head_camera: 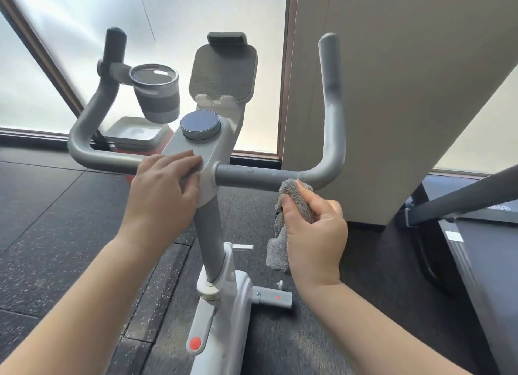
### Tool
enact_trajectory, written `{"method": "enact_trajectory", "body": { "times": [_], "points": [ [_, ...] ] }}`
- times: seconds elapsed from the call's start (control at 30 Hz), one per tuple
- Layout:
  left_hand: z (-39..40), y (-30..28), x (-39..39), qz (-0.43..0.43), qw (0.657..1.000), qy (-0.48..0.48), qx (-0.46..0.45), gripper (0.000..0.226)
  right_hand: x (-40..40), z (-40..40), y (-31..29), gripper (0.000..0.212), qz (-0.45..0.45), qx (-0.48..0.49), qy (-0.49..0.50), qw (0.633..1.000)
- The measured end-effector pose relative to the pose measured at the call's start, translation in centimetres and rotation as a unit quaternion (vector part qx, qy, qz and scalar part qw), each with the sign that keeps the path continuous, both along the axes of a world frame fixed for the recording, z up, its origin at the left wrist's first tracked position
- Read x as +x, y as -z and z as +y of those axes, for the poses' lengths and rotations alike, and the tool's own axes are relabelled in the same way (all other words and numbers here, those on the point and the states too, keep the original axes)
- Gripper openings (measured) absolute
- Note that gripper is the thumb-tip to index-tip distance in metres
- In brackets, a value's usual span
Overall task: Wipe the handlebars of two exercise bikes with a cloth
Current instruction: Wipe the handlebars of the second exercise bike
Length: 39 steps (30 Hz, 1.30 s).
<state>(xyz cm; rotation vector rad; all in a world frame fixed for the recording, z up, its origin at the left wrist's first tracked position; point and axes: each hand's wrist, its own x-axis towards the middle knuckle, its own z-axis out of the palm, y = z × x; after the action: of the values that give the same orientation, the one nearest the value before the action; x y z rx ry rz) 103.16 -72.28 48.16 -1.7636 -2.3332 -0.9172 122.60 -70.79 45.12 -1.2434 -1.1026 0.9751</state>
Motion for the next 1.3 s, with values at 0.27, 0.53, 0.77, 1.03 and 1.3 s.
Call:
{"method": "enact_trajectory", "body": {
  "times": [0.27,0.53,0.77,1.03,1.3],
  "points": [
    [-0.2,-0.1,-0.7,0.002,1.0,0.015,-0.006,0.033,-5.3,-0.5,0.4,0.031,0.058,-0.024,-0.001,0.998],
    [-0.1,-0.2,-0.9,0.002,1.0,0.02,-0.018,0.035,-9.0,-0.1,0.8,0.031,0.1,-0.051,-0.02,0.994],
    [-0.1,-0.1,-1.4,-0.003,0.999,0.032,-0.027,0.036,-9.1,-0.2,1.0,0.03,0.084,-0.039,-0.087,0.992],
    [-0.2,0.0,-1.6,-0.007,0.999,0.037,-0.025,0.036,-1.4,2.1,-5.2,0.024,-0.077,0.153,-0.18,0.969],
    [-0.1,0.0,-1.9,-0.008,0.999,0.045,-0.019,0.035,-1.1,9.9,-9.5,0.027,-0.394,0.149,-0.367,0.83]
  ]
}}
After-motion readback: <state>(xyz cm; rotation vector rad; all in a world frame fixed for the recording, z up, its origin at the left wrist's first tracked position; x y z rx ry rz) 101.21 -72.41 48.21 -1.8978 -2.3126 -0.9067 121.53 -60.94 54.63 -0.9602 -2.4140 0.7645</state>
